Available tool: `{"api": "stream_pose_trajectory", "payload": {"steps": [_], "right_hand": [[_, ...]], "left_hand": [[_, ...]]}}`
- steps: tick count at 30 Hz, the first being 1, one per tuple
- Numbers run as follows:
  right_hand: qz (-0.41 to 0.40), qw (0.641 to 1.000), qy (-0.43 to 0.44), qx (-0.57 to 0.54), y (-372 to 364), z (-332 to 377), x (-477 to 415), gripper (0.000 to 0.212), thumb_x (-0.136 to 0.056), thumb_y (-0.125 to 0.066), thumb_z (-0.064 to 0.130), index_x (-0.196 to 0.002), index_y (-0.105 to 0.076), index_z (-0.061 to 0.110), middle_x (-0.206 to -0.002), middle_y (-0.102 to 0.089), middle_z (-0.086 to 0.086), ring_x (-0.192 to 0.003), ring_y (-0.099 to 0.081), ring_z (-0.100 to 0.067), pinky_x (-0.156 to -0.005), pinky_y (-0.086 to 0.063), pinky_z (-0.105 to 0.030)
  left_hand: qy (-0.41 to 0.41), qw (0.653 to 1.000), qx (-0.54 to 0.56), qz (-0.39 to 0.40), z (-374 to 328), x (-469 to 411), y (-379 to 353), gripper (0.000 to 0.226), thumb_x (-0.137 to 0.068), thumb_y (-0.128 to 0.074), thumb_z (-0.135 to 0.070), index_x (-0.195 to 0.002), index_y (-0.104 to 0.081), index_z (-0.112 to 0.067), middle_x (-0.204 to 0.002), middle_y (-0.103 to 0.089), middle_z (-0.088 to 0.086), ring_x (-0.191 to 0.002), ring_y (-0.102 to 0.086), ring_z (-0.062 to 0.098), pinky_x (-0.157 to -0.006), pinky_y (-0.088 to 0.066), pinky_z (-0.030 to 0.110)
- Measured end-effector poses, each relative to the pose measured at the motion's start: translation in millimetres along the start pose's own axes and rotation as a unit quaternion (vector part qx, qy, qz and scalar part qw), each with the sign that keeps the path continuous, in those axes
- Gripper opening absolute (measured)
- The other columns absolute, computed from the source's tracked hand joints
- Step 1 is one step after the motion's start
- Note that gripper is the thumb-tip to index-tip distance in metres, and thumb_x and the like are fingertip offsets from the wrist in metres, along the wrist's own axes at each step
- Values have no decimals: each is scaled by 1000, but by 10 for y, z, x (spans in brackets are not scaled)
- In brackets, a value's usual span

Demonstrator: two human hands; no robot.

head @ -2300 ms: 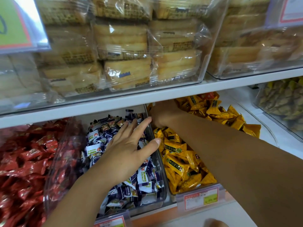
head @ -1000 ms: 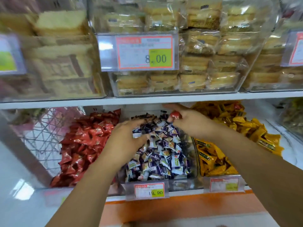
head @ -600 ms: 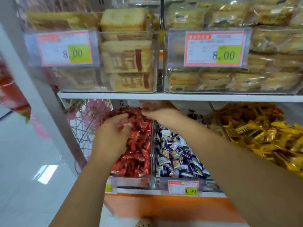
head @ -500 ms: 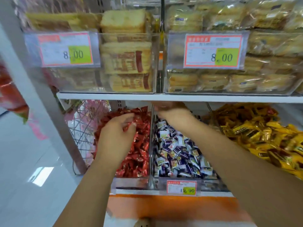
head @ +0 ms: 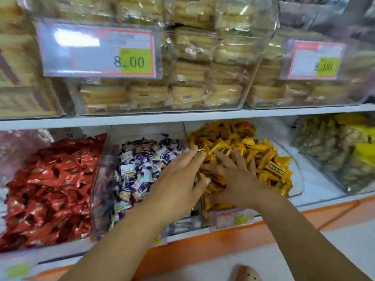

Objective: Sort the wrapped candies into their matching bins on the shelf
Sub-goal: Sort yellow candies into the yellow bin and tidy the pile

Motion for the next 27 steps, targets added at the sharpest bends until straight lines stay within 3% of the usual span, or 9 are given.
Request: {"api": "stream_pose_trajectory", "payload": {"steps": [5, 11, 15, 18, 20, 22, 24, 25, 27], "right_hand": [[-128, 991, -21, 31, 258, -196, -318, 59, -79, -53, 70, -134, -37, 56, -156, -12, 16, -145, 1, -24, -110, -13, -64], [-129, 989, -71, 8, 393, -334, -763, 51, -83, -51, 67, -132, -44, 52, -158, -15, 8, -145, -2, -28, -109, -13, -65], [-64, 997, -25, -26, 336, -170, -713, 60, -80, -59, 65, -135, -39, 53, -159, -10, 10, -145, 2, -27, -110, -12, -64], [-17, 986, 35, -160, 420, -110, -466, 53, -85, -61, 54, -135, -43, 48, -158, -18, 10, -146, -10, -19, -117, -17, -44], [-98, 968, 47, -227, 710, -265, -312, 36, -92, -57, 43, -128, -54, 42, -145, -44, 10, -126, -47, -12, -104, -38, -27], [-222, 956, 5, -193, 1002, -568, -201, 31, -97, -52, 35, -126, -58, 36, -124, -62, 6, -91, -62, -10, -79, -48, -25], [-260, 958, -45, -111, 1000, -827, -236, 43, -98, -47, 34, -140, -45, 26, -136, -54, -8, -112, -55, -21, -90, -43, -29], [-230, 968, -68, -75, 881, -909, -298, 51, -99, -43, 37, -147, -34, 21, -147, -41, -12, -129, -43, -26, -102, -36, -31], [-150, 985, -82, -27, 591, -950, -393, 57, -100, -36, 42, -150, -23, 17, -154, -29, -11, -140, -28, -27, -114, -26, -39]], "left_hand": [[11, 1000, -12, 11, 137, -160, -105, 68, -93, -37, -59, -151, -8, -39, -154, 11, -27, -142, 11, -3, -118, 1, 25], [-6, 1000, 7, 14, 160, -147, -64, 69, -83, -35, -71, -146, -18, -48, -151, 4, -37, -138, 7, -12, -113, -5, 22], [-18, 1000, 14, -16, 213, -197, -22, 72, -80, -24, -80, -144, -26, -47, -149, -6, -39, -136, 8, -17, -109, -2, 18], [-9, 999, 15, -48, 240, -287, 1, 75, -78, -21, -79, -145, -27, -45, -151, -12, -33, -138, 3, -14, -111, -4, 20], [1, 998, 19, -60, 234, -325, -14, 75, -78, -21, -77, -145, -25, -45, -151, -11, -31, -139, 1, -11, -111, -3, 20], [3, 997, 27, -66, 201, -348, -36, 74, -78, -21, -77, -145, -23, -46, -152, -10, -30, -141, 4, -9, -112, -1, 23], [0, 997, 27, -71, 152, -360, -57, 73, -78, -20, -76, -145, -20, -48, -153, -6, -31, -141, 8, -9, -114, 1, 24], [-1, 997, 25, -72, 128, -368, -69, 72, -78, -19, -75, -145, -19, -49, -153, -3, -31, -140, 10, -9, -114, 3, 24], [1, 997, 20, -69, 96, -383, -95, 71, -78, -16, -75, -145, -15, -50, -153, 2, -32, -138, 15, -12, -115, 6, 24]]}}
Point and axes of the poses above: each hand's wrist, its own x-axis away from the middle knuckle, its own y-axis out of the back of the hand, z = x × y, the point moved 10 cm from there along -x, towards the middle knuckle
